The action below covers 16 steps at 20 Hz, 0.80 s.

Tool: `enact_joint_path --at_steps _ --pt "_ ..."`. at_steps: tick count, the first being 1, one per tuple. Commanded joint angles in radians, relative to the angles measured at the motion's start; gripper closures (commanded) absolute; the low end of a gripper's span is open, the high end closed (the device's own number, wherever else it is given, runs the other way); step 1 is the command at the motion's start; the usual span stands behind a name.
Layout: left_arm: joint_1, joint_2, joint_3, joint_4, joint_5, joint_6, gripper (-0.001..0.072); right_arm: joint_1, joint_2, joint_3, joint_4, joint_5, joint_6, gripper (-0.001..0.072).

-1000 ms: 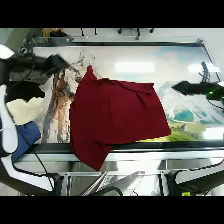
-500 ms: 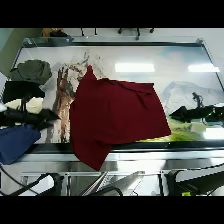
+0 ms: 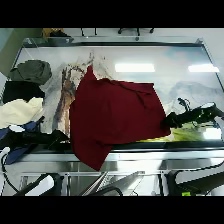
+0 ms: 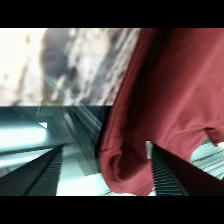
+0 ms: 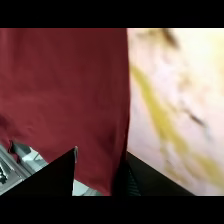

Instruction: Fold the shirts.

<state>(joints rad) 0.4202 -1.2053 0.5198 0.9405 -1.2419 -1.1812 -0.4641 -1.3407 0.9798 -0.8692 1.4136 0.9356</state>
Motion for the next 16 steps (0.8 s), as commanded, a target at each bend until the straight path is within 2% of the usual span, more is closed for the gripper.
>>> enact_joint_path --at_steps 1,2,3,4,5,6,7,12,13,14,15,16 --pt "-0.096 -0.064 -0.027 -0.031 0.074 0.013 0.0138 0.040 0.004 -0.003 -0.010 0.002 0.009 0.0350" --pt "-0.133 -0.084 -0.025 -0.073 0.101 0.029 0.0138 0.040 0.007 -0.003 -0.009 0.002 0.009 0.0352" --pt "-0.164 -0.102 -0.025 -0.106 0.127 0.043 0.0138 0.040 0.010 -0.003 -0.009 0.003 0.008 0.0438" --pt "-0.198 -0.121 -0.025 -0.122 0.148 0.048 0.0139 0.040 0.013 -0.003 -0.010 0.006 0.008 0.0483" --pt "-0.222 -0.142 -0.020 -0.119 0.153 0.048 0.0140 0.039 0.015 -0.003 -0.010 0.009 0.008 0.0483" --pt "-0.236 -0.162 -0.009 -0.113 0.142 0.048 0.0215 0.040 0.018 -0.003 -0.010 0.008 0.008 0.0484" --pt "-0.243 -0.179 0.006 -0.102 0.123 0.048 0.0329 0.039 0.020 -0.003 -0.010 0.008 0.008 0.0484" --pt "-0.245 -0.182 0.100 -0.094 0.071 0.047 0.0357 0.039 0.021 -0.003 -0.010 0.013 0.018 0.0488" --pt "-0.245 -0.166 0.112 -0.093 0.065 0.048 0.0575 0.039 0.023 -0.003 -0.006 0.028 0.023 0.0506" --pt "-0.245 -0.145 0.124 -0.094 0.060 0.057 0.0694 0.040 0.027 -0.003 -0.002 0.040 0.023 0.0626" --pt "-0.245 -0.119 0.138 -0.094 0.054 0.056 0.0695 0.040 0.039 -0.003 0.003 0.047 0.023 0.0629" --pt "-0.245 -0.089 0.159 -0.095 0.040 0.054 0.0695 0.039 0.058 -0.001 0.021 0.058 0.023 0.0697"
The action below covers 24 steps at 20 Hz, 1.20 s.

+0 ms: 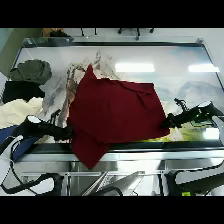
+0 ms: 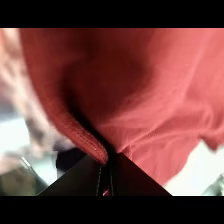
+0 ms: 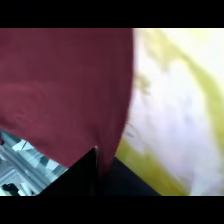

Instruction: Fold the shirts.

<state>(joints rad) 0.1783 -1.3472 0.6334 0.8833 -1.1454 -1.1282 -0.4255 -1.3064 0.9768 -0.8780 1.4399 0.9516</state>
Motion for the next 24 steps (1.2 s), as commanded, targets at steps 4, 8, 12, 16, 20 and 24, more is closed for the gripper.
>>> enact_joint_path --at_steps 4,8,12,16,20,24 --pt "-0.003 0.221 0.232 -0.136 -0.169 -0.034 0.0695 -0.001 0.167 0.091 0.176 0.051 -0.001 0.0692" --pt "-0.002 0.400 0.588 -0.389 -0.180 -0.045 0.0695 -0.013 0.370 0.409 0.542 0.045 -0.033 0.0692" --pt "0.070 0.500 1.136 -0.380 -0.135 -0.079 0.0694 -0.068 0.543 0.835 0.642 -0.131 -0.039 0.0692" --pt "0.294 0.520 1.539 -0.377 -0.151 -0.077 0.0694 -0.113 0.632 1.079 0.464 -0.262 -0.039 0.0694" --pt "0.502 0.520 1.516 -0.423 -0.165 -0.077 0.0694 -0.126 0.596 1.074 0.432 -0.198 -0.039 0.0692" --pt "0.425 0.497 1.140 -0.642 -0.162 0.053 0.0694 -0.124 0.439 0.941 0.558 -0.044 -0.051 0.0693"
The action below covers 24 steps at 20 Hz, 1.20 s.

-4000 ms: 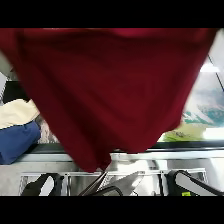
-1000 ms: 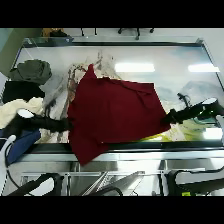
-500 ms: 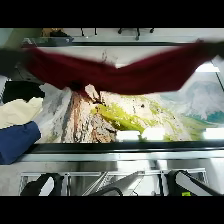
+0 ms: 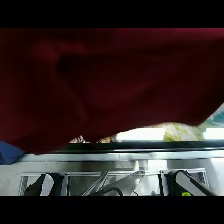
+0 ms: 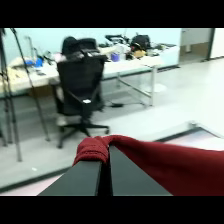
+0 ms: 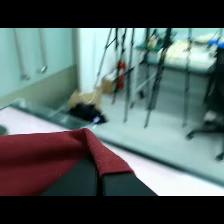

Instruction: Fold the shirts.

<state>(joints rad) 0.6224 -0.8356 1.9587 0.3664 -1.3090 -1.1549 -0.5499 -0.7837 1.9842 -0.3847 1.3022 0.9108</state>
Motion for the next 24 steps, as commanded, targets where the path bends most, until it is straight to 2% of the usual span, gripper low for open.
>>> enact_joint_path --at_steps 1,2,5,8,12,16,18,20,24 --pt "-0.091 -0.050 -0.269 -0.102 0.011 0.097 0.0694 0.029 -0.123 -0.128 0.062 0.089 -0.014 0.0694" --pt "-0.165 -0.095 -0.335 -0.055 0.028 0.110 0.0695 0.075 -0.164 -0.199 0.037 0.063 -0.030 0.0694" --pt "-0.415 -0.281 -0.475 0.217 0.107 0.107 0.0694 0.213 -0.283 -0.376 -0.155 -0.032 -0.039 0.0694" --pt "-0.557 -0.537 -0.519 0.344 0.210 0.090 0.0694 0.264 -0.475 -0.455 -0.244 -0.077 -0.032 0.0694" --pt "-0.590 -0.896 -0.427 0.387 0.292 0.087 0.0694 0.268 -0.752 -0.454 -0.232 -0.191 -0.052 0.0694" --pt "-0.591 -1.118 -0.156 0.447 0.289 -0.010 0.0695 0.270 -0.927 -0.336 -0.233 -0.270 -0.058 0.0694" --pt "-0.591 -1.170 -0.012 0.520 0.253 -0.086 0.0695 0.271 -0.966 -0.229 -0.250 -0.270 -0.032 0.0694" --pt "-0.597 -1.187 0.089 0.604 0.178 -0.127 0.0695 0.271 -0.965 -0.142 -0.321 -0.253 0.006 0.0694" --pt "-0.618 -1.121 0.042 0.673 0.077 -0.168 0.0695 0.273 -0.954 -0.063 -0.459 -0.084 0.040 0.0693"
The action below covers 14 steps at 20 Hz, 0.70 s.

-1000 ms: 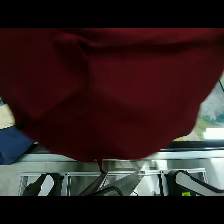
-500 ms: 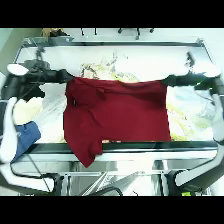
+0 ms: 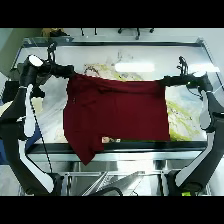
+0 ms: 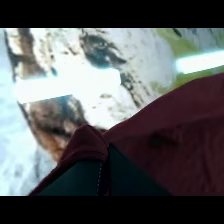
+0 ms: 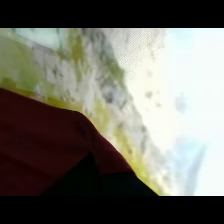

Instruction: Fold the shirts.

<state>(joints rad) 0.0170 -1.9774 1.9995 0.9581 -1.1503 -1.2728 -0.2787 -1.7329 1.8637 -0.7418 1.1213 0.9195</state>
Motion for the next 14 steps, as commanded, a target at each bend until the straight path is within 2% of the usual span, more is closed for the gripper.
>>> enact_joint_path --at_steps 1,4,9,14 --pt "-0.019 0.037 -0.032 0.123 -0.116 -0.071 0.0695 0.002 -0.002 0.057 -0.147 0.127 0.043 0.0694" --pt "-0.033 0.076 -0.150 0.261 -0.179 -0.111 0.0695 0.002 -0.001 0.056 -0.254 0.190 0.065 0.0694" --pt "-0.041 0.080 -0.272 0.273 -0.192 -0.135 0.0695 0.007 -0.001 0.053 -0.254 0.209 0.071 0.0693" --pt "-0.047 0.080 -0.259 0.273 -0.159 -0.134 0.0694 0.020 -0.002 0.053 -0.254 0.212 0.076 0.0690"
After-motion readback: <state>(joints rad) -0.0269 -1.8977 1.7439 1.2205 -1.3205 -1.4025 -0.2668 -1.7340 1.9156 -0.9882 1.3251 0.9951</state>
